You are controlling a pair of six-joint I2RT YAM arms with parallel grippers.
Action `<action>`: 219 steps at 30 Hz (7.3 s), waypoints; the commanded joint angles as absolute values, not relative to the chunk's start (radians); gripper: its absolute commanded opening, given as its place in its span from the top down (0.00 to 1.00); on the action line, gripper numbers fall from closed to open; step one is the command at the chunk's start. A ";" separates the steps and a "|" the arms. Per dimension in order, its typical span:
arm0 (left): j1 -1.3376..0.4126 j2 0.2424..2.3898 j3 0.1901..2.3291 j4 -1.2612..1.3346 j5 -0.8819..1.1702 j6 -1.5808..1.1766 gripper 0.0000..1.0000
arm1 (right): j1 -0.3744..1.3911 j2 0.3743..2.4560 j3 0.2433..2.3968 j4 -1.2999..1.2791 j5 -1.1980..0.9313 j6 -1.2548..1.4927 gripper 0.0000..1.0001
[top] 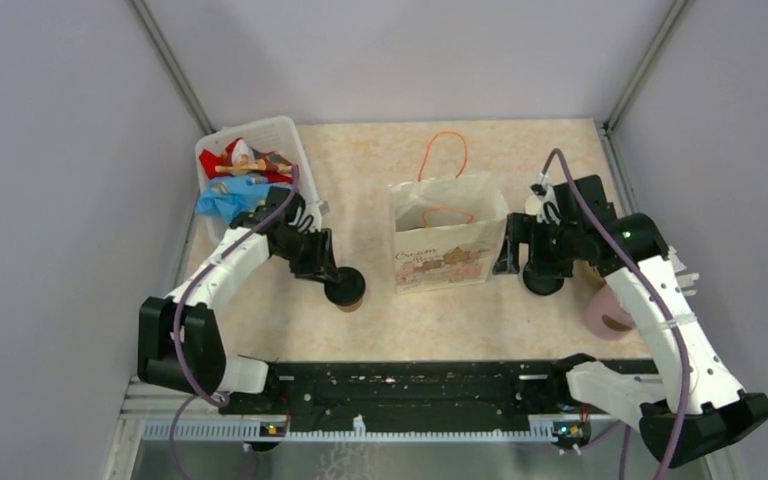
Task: Pack the takeout coffee
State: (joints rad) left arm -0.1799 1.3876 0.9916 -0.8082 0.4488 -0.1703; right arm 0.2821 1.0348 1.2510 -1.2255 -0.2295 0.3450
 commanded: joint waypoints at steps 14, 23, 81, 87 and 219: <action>-0.523 1.181 0.842 -0.701 0.496 -0.563 0.52 | 0.824 0.947 1.207 -1.172 0.036 0.653 0.20; -0.518 1.165 0.982 -0.853 0.304 -0.509 0.36 | 1.321 1.164 1.270 -1.054 0.311 0.780 0.19; -0.512 0.588 1.149 -1.038 -0.323 -0.617 0.14 | 1.281 1.914 1.653 -0.985 0.332 0.693 0.19; -0.512 0.599 1.141 -1.023 -0.308 -0.614 0.14 | 1.287 1.895 1.667 -0.972 0.332 0.660 0.22; -0.711 1.508 1.594 -0.448 -0.269 -0.215 1.00 | 0.902 1.351 1.973 -1.133 -0.006 -0.283 0.40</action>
